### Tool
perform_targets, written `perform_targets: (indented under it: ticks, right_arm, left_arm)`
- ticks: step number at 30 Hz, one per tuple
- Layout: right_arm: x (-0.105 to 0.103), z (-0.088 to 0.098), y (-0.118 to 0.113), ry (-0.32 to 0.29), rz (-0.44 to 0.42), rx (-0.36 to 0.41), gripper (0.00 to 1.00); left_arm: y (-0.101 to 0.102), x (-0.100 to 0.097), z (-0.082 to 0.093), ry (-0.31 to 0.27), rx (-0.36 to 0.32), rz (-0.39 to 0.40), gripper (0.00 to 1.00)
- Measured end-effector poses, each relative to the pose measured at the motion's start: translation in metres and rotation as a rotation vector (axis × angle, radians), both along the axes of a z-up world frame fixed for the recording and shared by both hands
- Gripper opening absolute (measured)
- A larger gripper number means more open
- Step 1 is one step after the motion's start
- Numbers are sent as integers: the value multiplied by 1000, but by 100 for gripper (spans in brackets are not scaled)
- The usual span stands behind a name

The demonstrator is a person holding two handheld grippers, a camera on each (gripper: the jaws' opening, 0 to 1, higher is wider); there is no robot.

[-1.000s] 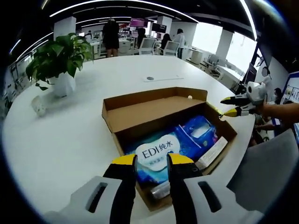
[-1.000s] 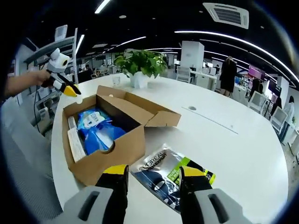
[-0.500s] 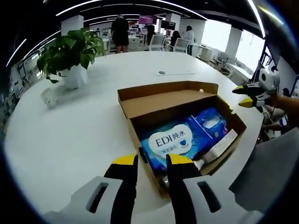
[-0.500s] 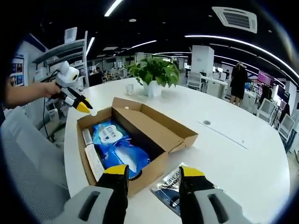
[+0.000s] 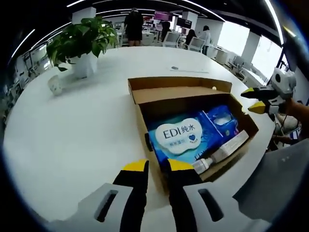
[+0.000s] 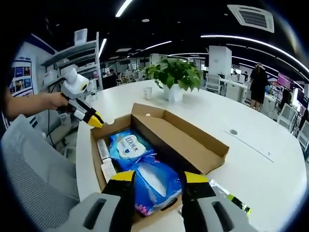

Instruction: Operate the shoe box by opening the lid, removing the specified soft item, and placing it in the target area until the item is outside and the box remains undamaged.

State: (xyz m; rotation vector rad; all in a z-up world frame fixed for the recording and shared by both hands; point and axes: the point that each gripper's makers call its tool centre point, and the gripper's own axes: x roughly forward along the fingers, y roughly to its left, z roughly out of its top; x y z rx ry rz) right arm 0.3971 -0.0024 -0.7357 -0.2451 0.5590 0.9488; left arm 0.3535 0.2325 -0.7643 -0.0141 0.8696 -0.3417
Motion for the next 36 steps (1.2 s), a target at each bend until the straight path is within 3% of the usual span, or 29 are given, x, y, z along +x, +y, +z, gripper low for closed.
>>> perform_targets:
  ticks: [15,24,36]
  right_arm:
    - [2,-23,43,59,54,-19,32]
    - [6,-40,62,125,46,-13,31]
    - [14,-54,81,186,30,5,27]
  left_arm:
    - [0,-4,-6,4,-30,45,6]
    - [0,-5,-7,2,2,51,5]
    - [1,-5,-7,10,-5,63,5]
